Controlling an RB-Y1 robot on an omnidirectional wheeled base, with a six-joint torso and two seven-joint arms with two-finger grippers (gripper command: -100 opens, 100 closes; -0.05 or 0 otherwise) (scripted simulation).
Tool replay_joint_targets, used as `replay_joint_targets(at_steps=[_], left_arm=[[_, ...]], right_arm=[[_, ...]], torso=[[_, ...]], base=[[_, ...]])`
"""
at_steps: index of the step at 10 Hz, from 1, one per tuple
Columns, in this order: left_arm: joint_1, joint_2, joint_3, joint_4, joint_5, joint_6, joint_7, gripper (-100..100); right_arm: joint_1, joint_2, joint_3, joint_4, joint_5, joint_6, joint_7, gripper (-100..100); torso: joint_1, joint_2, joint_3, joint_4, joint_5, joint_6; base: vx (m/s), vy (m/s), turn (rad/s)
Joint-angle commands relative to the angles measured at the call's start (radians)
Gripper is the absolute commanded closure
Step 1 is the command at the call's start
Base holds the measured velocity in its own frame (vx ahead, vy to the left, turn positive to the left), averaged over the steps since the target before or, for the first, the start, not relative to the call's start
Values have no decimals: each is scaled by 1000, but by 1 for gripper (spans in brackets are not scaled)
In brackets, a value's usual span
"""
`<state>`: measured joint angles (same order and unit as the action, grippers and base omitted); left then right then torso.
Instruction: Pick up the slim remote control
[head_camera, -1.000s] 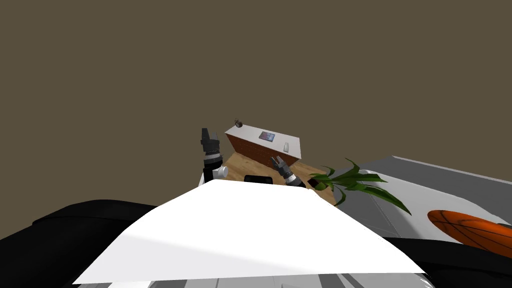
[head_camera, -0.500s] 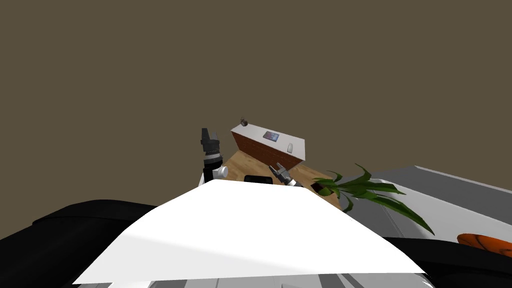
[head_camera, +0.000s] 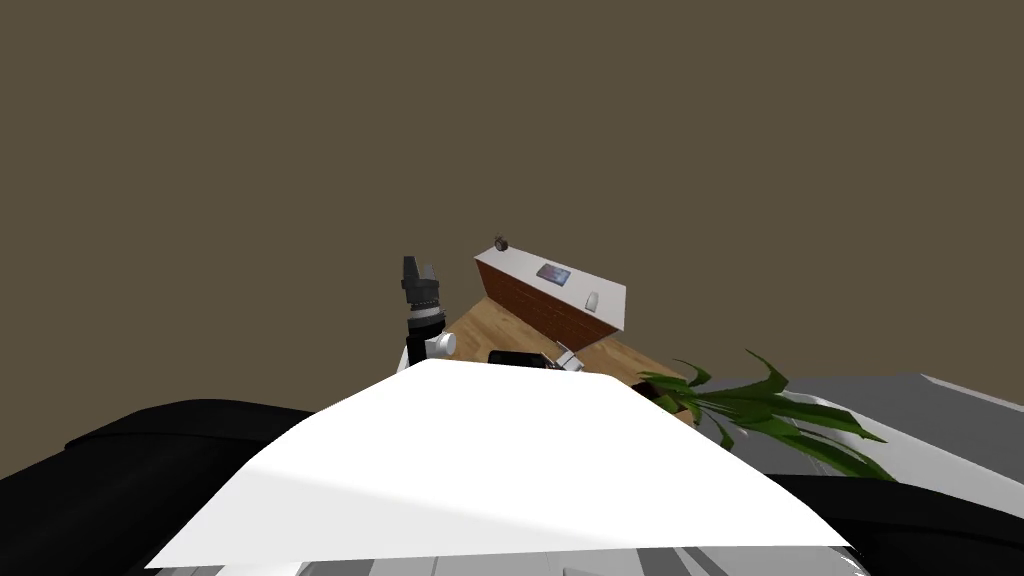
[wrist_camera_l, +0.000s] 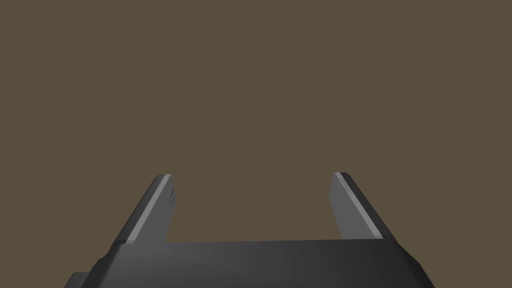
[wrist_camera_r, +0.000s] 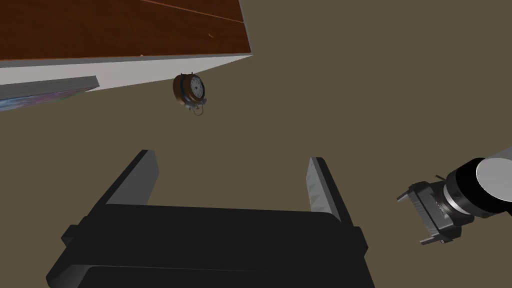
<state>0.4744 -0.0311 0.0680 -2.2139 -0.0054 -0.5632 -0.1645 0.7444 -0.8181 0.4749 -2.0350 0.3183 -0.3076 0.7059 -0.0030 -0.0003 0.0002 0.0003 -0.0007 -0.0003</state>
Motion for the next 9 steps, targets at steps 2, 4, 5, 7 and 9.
replay_joint_targets(at_steps=[2, 4, 5, 7, 9], left_arm=[[0, 0, 0, 0, 0, 0, 0, 0], [0, 0, 0, 0, 0, 0, 0, 0], [0, 0, 0, 0, 0, 0, 0, 0], [0, 0, 0, 0, 0, 0, 0, 0], [0, 0, 0, 0, 0, 0, 0, 0]], right_arm=[[23, -72, 26, 39, 35, 24, 69, -100], [36, -120, 43, 70, 59, 36, 115, -100], [36, -138, 43, 70, 59, 36, 115, -100], [50, -187, 59, 102, 83, 48, 160, -100], [62, -236, 73, 134, 107, 60, 204, -100]], torso=[[0, -1, 0, 0, 0, 1], [0, -1, -1, 0, 0, 1], [0, -2, -1, 0, 0, 0], [-1, -3, -2, -1, 0, 0], [-1, -4, -2, -1, 0, 0]], base=[[-3, -1, 193], [11, 0, 237], [19, -5, 144], [28, -6, 250], [42, -9, 232]])
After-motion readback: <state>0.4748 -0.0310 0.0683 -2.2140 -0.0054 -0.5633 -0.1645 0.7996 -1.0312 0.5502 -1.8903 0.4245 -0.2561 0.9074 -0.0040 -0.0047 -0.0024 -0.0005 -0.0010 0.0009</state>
